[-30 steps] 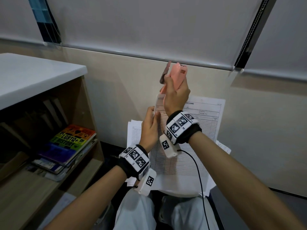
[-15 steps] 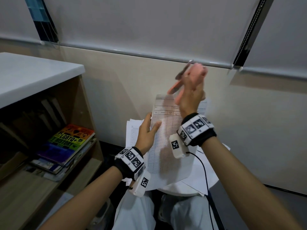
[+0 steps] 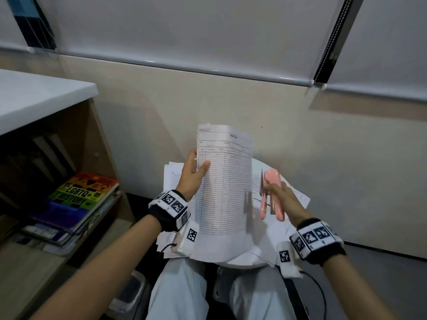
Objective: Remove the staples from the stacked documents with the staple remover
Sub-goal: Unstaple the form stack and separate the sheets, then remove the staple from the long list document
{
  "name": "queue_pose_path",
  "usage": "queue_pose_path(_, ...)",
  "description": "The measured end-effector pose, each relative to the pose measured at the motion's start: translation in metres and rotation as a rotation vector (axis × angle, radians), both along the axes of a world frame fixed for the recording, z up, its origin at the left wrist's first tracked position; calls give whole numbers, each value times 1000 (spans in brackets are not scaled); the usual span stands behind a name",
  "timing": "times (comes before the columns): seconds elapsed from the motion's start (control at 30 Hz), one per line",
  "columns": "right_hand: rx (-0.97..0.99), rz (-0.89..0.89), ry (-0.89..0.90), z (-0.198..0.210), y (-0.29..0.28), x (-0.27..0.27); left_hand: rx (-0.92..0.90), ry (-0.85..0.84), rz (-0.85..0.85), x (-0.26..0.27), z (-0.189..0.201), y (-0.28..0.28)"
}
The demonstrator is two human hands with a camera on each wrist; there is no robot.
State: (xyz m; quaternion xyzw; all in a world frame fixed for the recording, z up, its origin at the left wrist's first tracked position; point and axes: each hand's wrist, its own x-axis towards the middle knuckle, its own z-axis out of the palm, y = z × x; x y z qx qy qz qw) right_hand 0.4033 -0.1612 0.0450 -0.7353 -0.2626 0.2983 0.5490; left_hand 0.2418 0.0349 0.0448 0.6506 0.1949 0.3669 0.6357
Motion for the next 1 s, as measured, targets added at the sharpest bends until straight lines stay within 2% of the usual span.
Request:
queue_pose_path(0.07, 21, -23, 91, -11, 1, 4, -66, -18, -87, 3, -4, 0)
queue_pose_path(0.2, 244, 32, 472, -29, 9, 13, -170, 20, -301, 9, -4, 1)
queue_pose_path(0.27, 372, 110, 600, -29, 10, 11, -117, 70, -218, 13, -6, 1)
queue_pose_path(0.33, 444, 140, 647, -23, 9, 7, -3, 119, -3, 15, -12, 3)
queue_pose_path(0.4, 367, 79, 595, -27, 8, 16, 44, 162, 155, 17, -20, 5)
queue_pose_path(0.53, -81, -184, 244, -39, 14, 44, 40, 318, 120, 14, -42, 15)
queue_pose_path(0.6, -193, -341, 160, -49, 14, 61, 107, 530, 167, 5, -56, 27)
queue_pose_path(0.67, -252, -464, 145, -60, 14, 76, 203, 867, 255, -8, -76, 39)
queue_pose_path(0.7, -294, -511, 145, -61, 14, 78, 212, 1010, 294, -16, -86, 42)
queue_pose_path(0.77, -362, -544, 130, -65, 14, 82, 194, 1194, 380, -26, -101, 45)
queue_pose_path(0.83, -395, -544, 114, -71, 19, 82, 183, 1271, 468, -31, -113, 45)
queue_pose_path(0.9, -440, -548, 86, -88, 25, 92, 143, 1266, 495, -33, -123, 49)
queue_pose_path(1.0, -575, -529, -224, -83, 36, 77, 52, 1121, 493, -33, -135, 61)
